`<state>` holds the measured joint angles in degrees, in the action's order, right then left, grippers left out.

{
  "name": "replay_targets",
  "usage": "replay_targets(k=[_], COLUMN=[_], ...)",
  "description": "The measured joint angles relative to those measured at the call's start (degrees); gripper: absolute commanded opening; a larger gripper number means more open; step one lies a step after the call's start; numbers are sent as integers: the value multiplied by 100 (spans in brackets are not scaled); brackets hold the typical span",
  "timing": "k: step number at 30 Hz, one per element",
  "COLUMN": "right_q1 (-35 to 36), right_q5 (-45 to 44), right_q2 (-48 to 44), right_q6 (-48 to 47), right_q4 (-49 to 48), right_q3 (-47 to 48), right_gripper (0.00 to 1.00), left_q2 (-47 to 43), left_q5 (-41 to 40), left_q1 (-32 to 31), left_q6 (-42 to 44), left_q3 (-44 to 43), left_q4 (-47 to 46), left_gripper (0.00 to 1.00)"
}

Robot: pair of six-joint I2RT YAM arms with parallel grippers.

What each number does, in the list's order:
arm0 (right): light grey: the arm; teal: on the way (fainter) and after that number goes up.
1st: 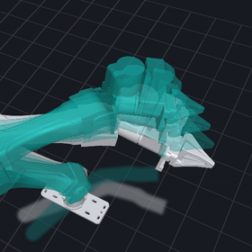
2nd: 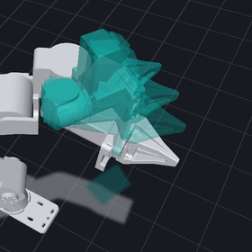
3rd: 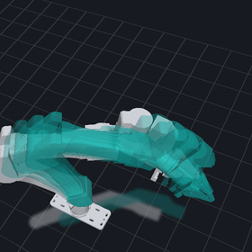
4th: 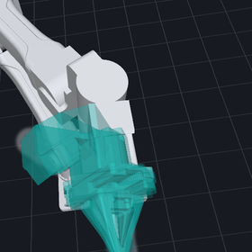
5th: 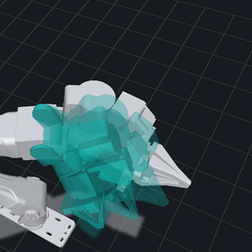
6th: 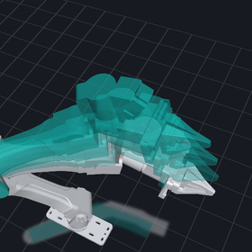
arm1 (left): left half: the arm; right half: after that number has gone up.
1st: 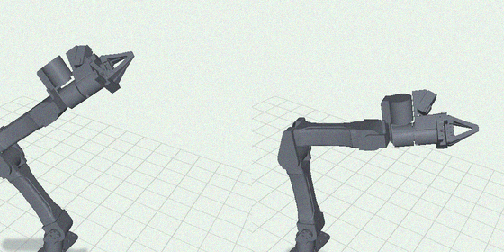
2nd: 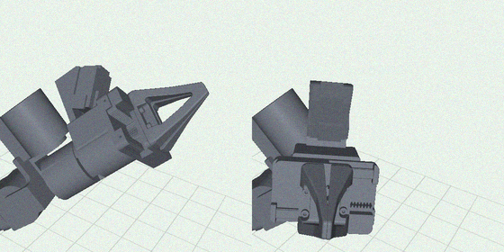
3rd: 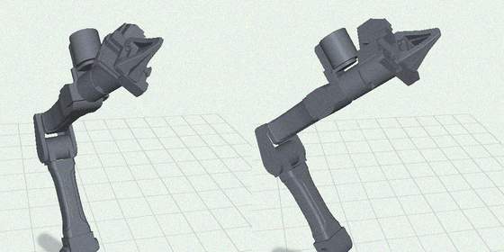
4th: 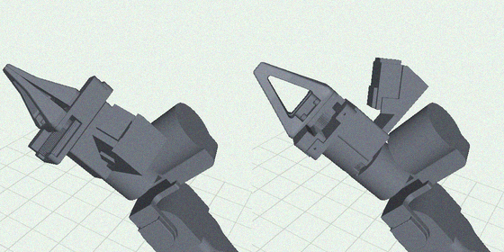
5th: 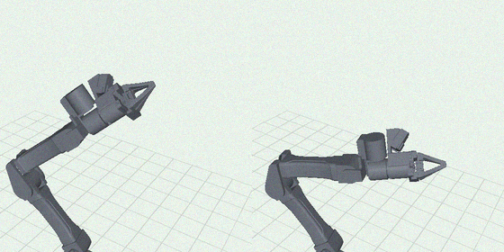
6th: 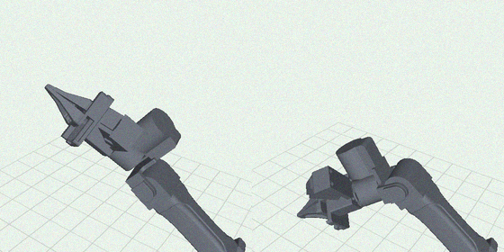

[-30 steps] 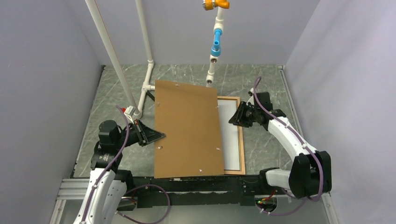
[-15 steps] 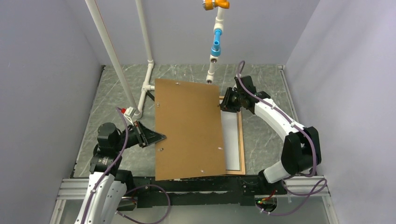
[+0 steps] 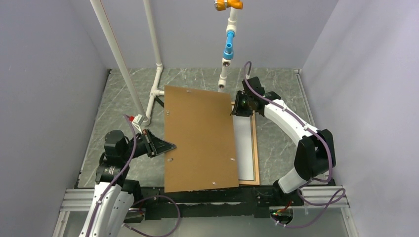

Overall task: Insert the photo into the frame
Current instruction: Place the photo frame item in the photo frame.

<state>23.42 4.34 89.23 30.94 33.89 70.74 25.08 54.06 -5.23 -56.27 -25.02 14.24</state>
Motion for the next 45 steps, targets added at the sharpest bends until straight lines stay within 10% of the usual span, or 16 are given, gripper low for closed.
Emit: replay_targets(k=[33,45], right_q1=[341,-1064], right_q5=[-957,369], right_q2=[549,-876], right_q6=[-393,-376], right_q4=[422,76], right_q3=[680,-1008], right_gripper=[30,38], left_q2=[1969,2597], left_q5=[48,195], left_q1=[-61,-66], left_q6=[-964,-863], left_q3=[1641,1694], left_q4=[-3587,-4076], left_gripper=[0,0])
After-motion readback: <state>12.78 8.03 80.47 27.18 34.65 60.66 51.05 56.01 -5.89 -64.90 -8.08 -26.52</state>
